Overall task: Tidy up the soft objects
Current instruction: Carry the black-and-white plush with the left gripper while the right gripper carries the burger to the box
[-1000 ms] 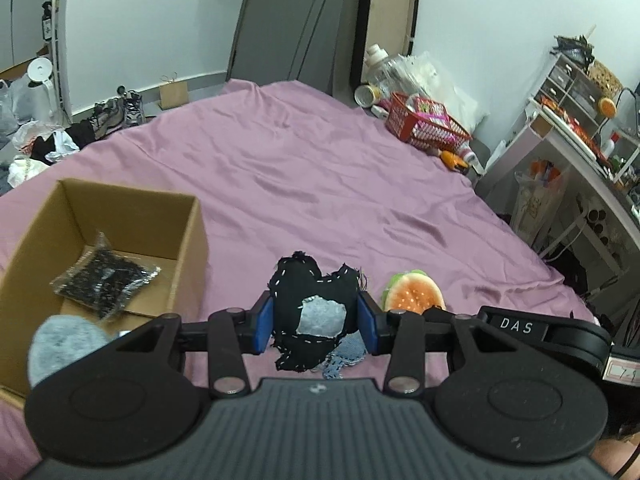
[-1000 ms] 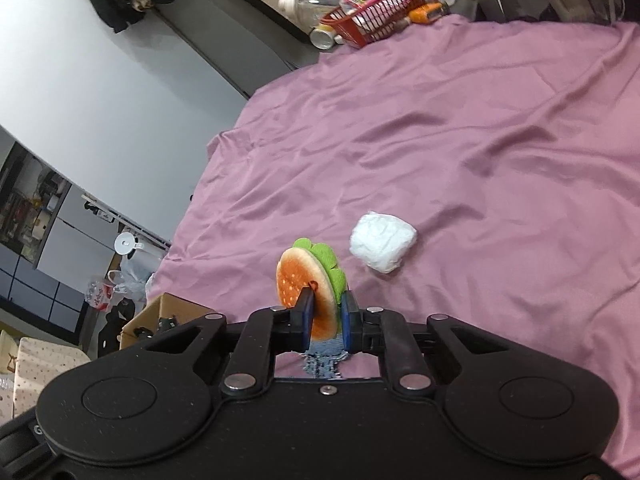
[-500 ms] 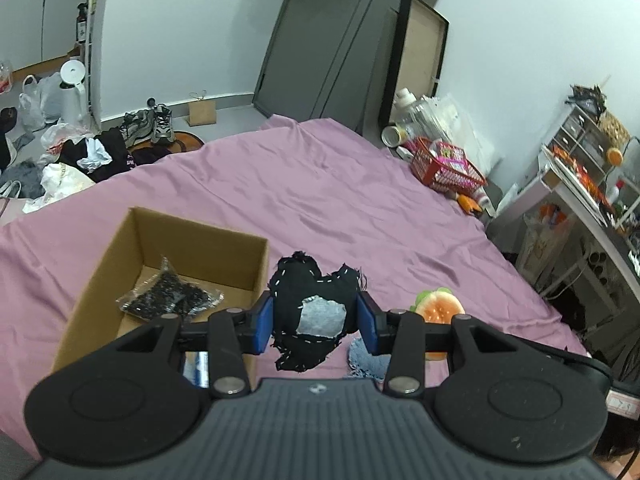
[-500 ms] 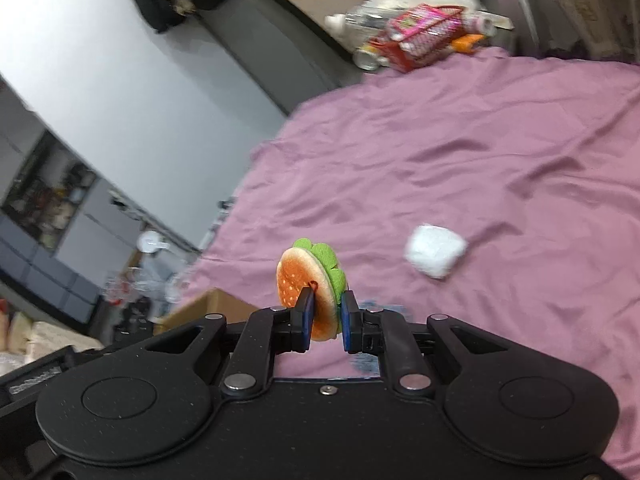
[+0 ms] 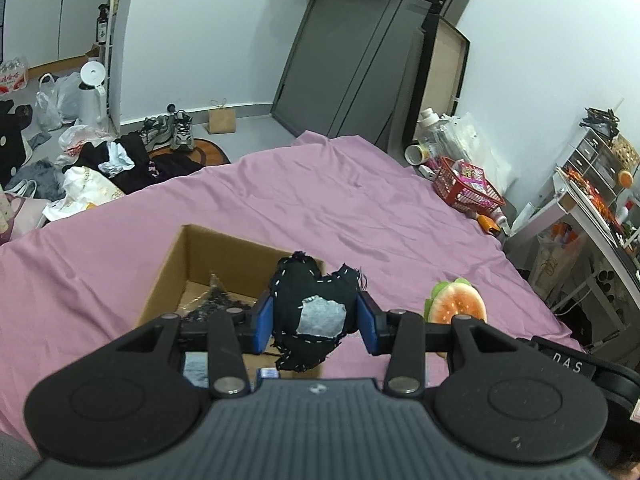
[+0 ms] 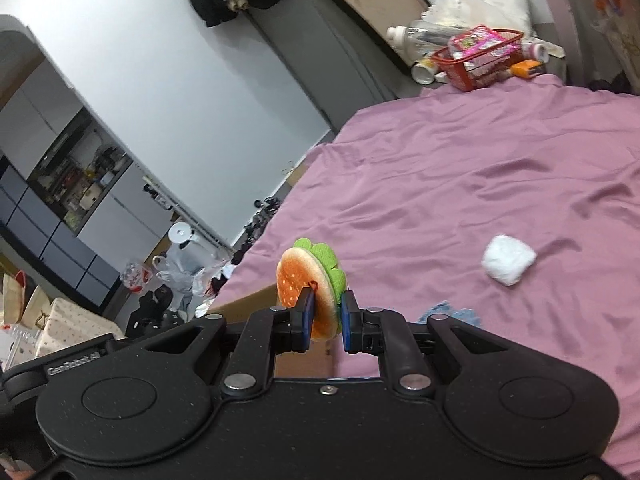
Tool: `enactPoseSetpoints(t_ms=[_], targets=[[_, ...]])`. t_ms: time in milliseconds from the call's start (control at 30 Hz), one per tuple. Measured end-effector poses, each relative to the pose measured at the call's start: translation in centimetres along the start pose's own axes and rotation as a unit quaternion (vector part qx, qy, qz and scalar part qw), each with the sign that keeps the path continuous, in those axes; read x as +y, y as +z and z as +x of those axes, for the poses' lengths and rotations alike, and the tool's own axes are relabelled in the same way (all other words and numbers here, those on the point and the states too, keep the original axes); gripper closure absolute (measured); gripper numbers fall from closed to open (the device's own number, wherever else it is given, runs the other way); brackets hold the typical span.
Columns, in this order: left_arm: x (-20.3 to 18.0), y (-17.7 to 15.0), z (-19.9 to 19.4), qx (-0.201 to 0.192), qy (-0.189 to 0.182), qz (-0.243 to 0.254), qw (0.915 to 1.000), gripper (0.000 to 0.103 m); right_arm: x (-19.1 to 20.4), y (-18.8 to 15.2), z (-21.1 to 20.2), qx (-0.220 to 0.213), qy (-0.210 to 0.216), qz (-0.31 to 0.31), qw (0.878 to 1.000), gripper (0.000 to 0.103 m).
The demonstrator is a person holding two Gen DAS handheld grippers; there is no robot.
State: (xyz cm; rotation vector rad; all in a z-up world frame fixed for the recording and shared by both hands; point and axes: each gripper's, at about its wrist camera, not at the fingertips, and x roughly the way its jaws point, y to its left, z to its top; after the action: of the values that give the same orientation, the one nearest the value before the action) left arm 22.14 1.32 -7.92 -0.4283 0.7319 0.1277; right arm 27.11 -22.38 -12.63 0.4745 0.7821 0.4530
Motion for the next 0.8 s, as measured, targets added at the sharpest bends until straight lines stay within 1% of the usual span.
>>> enactPoseSetpoints(t_ms=[200, 433, 800], targets=[[2.4, 0.3, 0.3, 0.004, 0.001, -0.014, 0.9999, 0.06, 2.6, -1.0, 1.3, 0.007, 0.009, -0.016, 1.0, 0.089], [4.7, 0.8, 1.0, 0.009, 0.001, -0.028, 0.9996, 0.06, 4.9, -1.3, 2.1, 0.006, 0.022, -0.033, 0.999, 0.089], [7.8, 0.8, 3.1, 0.031, 0.011, -0.05, 0.9982, 0.06, 7.3, -2.5, 4.7, 0.025, 0.026, -0.057, 0.998, 0.089]])
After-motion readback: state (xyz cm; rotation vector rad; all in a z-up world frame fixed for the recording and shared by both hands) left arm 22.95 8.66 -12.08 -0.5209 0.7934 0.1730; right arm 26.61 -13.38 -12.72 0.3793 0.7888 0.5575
